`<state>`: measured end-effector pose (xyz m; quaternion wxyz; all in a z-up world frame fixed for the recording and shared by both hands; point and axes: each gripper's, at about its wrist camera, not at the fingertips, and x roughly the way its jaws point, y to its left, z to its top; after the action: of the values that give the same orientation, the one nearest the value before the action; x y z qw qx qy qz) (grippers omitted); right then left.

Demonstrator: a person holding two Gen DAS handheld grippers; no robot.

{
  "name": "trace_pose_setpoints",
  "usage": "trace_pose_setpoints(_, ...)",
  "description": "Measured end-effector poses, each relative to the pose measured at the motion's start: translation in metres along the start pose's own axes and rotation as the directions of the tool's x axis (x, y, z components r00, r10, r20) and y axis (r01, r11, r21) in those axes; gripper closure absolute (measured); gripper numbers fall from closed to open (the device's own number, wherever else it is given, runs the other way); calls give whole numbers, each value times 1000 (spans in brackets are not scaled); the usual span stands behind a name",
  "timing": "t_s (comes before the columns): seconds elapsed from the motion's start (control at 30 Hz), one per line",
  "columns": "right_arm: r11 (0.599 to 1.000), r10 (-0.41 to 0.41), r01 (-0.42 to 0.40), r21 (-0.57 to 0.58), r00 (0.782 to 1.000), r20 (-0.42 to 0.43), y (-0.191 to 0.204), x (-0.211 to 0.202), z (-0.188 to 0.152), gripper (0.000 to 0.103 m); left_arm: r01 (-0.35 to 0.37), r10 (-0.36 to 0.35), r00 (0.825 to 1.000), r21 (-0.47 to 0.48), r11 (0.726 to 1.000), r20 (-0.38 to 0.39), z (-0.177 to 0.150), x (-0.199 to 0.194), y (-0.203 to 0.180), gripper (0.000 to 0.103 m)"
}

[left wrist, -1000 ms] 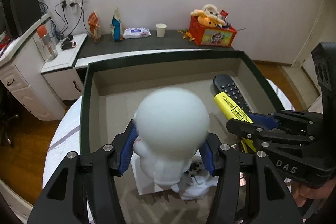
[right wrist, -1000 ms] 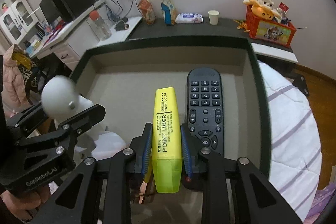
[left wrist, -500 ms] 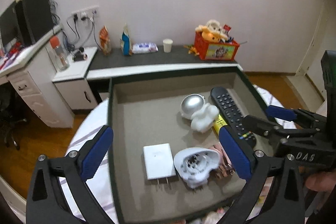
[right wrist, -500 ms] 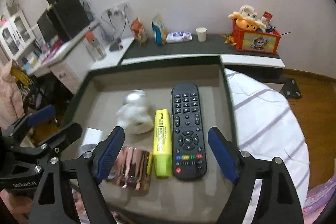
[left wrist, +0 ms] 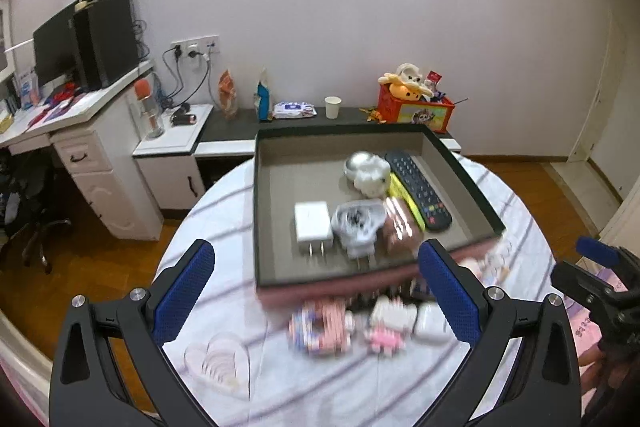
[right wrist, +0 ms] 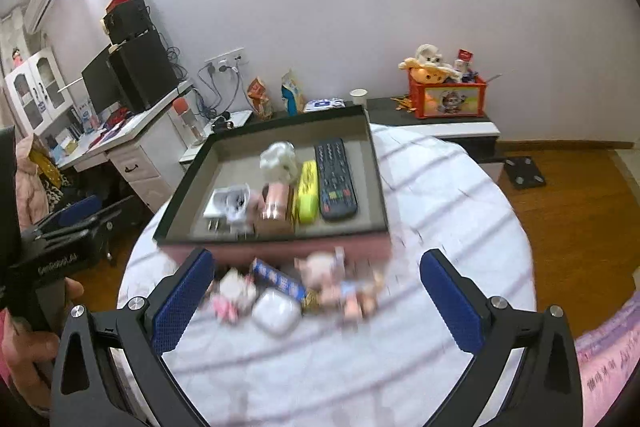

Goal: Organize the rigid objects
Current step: 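Move both tools back toward the remaining items beside the pink box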

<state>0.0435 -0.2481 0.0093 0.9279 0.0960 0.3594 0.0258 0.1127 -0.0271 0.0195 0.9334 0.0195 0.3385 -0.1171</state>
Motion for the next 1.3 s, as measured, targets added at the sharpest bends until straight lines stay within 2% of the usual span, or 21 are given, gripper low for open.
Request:
trace_pose_setpoints(0.2, 999, -53, 53, -8, 999, -6, 7, -25, -40, 0, -65, 65, 998, 4, 998, -16, -38, -29, -2, 0)
trace_pose_setpoints(0.4, 998, -64, 63, -27, 998, -28, 19, -32, -67, 0, -67, 66, 997, -35, 997, -36, -76, -52, 4, 0)
trace_pose_setpoints(0.6, 997, -68, 66, -49, 996, -48, 26, -33, -81, 0, -76, 71, 994, -60, 995, -83, -100, -52, 14, 0)
trace_pose_setpoints(1.07, 997, -70, 67, -45, 995, -70, 20, -23, -78, 0, -71, 66, 993, -48, 996, -100, -99, -39, 12, 0)
trace_pose_setpoints(1.3, 993, -100, 94, -66, 991, -90, 8, -4, -69, 0, -87, 83, 989, -29, 996, -121, -88, -3, 12, 0)
